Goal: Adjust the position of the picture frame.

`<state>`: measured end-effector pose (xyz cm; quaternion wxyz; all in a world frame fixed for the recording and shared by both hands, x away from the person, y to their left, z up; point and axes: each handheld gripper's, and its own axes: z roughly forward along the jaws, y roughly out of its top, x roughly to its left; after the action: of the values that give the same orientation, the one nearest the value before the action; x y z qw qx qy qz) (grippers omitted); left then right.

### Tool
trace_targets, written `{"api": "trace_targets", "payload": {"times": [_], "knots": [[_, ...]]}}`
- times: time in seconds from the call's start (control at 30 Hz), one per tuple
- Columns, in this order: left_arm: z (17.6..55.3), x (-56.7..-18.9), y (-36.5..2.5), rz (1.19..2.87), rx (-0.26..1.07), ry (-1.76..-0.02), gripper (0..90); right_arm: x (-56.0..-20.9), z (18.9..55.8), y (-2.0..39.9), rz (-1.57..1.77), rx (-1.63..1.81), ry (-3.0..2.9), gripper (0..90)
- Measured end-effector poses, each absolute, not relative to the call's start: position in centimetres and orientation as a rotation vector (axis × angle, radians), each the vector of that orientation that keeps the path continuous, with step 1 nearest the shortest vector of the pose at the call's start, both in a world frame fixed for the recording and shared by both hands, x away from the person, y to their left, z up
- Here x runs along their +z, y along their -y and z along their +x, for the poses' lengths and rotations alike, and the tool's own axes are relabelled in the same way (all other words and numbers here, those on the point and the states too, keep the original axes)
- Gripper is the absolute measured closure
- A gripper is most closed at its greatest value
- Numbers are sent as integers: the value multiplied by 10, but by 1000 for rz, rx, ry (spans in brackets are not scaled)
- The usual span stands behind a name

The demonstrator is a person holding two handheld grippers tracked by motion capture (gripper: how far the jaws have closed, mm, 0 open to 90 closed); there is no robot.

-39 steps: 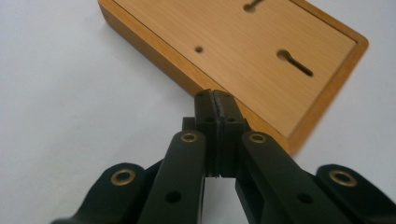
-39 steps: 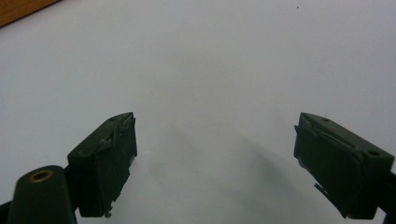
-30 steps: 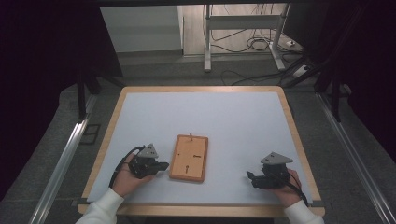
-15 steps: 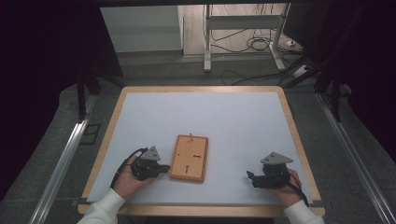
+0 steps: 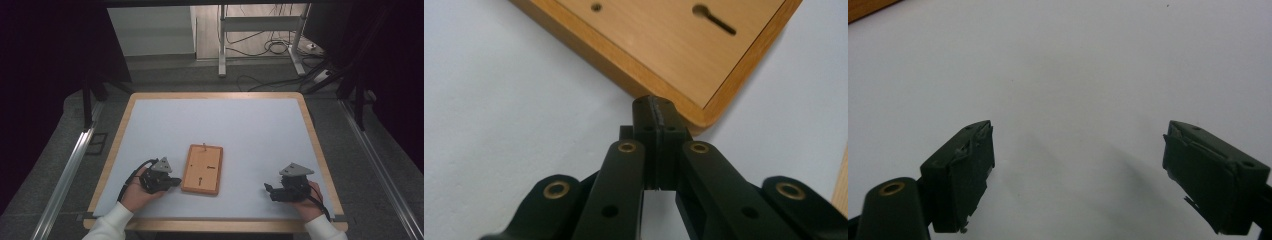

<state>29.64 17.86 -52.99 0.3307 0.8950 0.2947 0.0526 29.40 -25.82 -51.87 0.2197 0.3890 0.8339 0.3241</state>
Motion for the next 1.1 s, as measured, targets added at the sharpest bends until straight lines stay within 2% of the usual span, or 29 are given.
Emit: {"api": "trace_targets", "payload": {"times": [0.8, 1.1], "knots": [[291, -531, -163, 2348, 128, -721, 897, -520, 295, 258, 1076, 892, -2311, 132], [293, -527, -171, 2306, 155, -726, 897, -519, 295, 257, 1079, 910, -2306, 133]]}}
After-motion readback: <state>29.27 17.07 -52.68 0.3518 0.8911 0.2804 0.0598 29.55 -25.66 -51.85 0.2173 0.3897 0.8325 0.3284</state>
